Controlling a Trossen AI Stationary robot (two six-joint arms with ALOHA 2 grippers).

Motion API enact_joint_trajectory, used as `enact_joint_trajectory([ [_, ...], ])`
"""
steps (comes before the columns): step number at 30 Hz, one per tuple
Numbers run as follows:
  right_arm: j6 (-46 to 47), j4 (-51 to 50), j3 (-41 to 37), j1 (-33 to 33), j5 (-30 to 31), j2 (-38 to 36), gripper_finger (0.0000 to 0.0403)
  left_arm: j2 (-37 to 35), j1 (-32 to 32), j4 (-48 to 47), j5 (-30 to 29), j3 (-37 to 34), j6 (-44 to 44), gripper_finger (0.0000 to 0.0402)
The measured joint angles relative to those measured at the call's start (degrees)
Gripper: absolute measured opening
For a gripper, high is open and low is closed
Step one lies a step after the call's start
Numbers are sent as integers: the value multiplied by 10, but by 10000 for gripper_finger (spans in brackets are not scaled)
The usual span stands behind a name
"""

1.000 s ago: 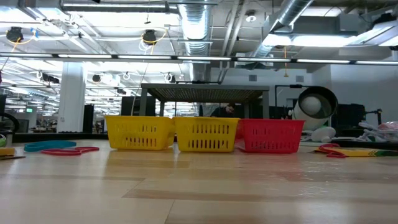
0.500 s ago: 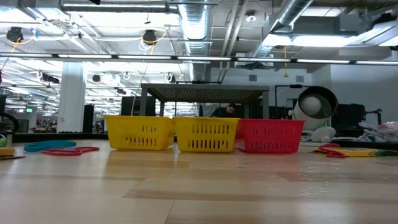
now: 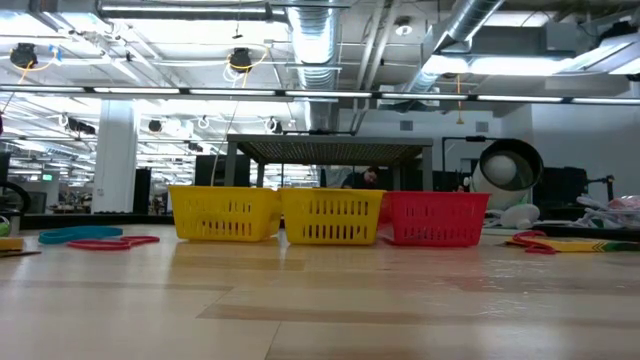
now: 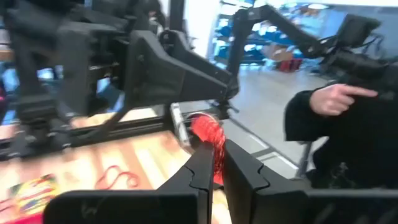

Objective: Pick & Place Office Desk Supplies
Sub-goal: Put the orange spring keychain into the left yellow bin

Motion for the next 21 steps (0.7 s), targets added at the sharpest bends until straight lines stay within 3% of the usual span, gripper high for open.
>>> enact_joint_trajectory([
  [8,-13,-71,0,1,9,-55,245,-97,0,-141,-93,-4,26,16],
  [14,-35,-128,-19,15,90,-108,244,-140,24,-137,-95,-49,21,16],
  [21,-19,-120,-73,33,161,-157,244,-183,90,-109,-91,-132,-15,11],
])
